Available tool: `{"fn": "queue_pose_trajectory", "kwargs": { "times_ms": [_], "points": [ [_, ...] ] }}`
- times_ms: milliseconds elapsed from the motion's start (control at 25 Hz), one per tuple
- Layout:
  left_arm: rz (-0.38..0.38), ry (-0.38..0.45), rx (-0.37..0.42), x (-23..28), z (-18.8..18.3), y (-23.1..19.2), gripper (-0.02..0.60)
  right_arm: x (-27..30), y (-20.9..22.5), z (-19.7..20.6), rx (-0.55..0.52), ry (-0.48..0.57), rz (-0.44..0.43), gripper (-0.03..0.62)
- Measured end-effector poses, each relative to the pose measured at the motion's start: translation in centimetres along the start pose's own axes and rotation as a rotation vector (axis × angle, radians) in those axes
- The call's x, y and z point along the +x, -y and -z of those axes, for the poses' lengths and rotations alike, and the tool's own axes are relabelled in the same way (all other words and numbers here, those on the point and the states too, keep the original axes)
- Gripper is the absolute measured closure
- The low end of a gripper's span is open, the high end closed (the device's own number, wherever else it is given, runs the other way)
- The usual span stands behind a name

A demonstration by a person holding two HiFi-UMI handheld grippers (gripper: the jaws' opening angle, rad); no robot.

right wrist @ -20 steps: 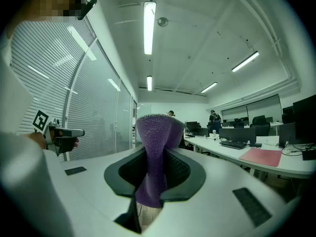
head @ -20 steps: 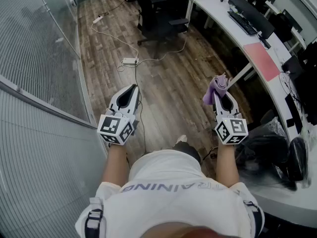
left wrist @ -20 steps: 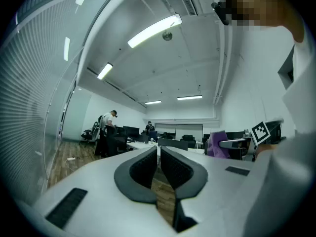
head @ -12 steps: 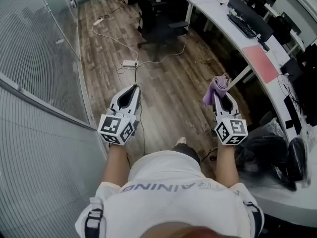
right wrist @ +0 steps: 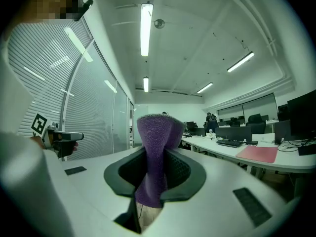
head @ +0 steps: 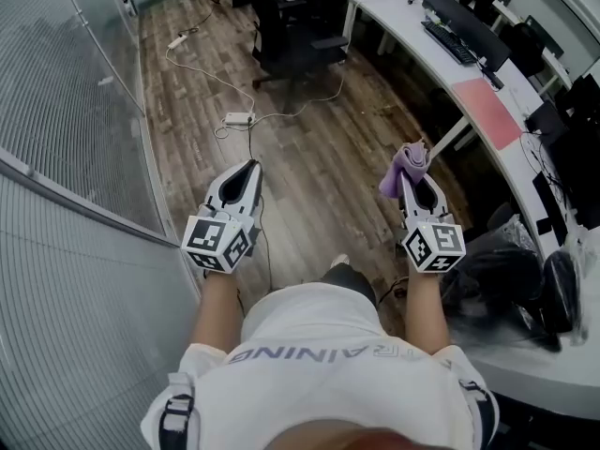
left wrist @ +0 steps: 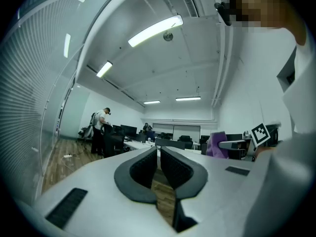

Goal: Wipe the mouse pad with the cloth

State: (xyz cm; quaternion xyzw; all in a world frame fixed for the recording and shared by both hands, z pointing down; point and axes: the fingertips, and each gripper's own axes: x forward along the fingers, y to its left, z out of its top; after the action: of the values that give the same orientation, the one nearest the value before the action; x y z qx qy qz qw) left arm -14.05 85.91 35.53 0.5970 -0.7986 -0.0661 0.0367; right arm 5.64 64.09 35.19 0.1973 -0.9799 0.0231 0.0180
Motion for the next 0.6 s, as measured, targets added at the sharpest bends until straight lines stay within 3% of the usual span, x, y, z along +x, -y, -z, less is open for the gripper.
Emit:
{"fn": "queue_pose_trajectory", "kwargs": {
  "times_ms": [240, 600],
  "points": [
    [0.043, -0.019, -0.006, 1.7, 0.8, 0.9, 0.538, 0.1, 1.6, 0.4, 0.002, -0.011, 0.033, 0.496],
    [0.019, -0.081, -0.001, 5.6, 2.0, -0.6, 0.538, 4.4, 3.9, 1.6, 0.037, -0.019, 0.010, 0.496]
  ]
}}
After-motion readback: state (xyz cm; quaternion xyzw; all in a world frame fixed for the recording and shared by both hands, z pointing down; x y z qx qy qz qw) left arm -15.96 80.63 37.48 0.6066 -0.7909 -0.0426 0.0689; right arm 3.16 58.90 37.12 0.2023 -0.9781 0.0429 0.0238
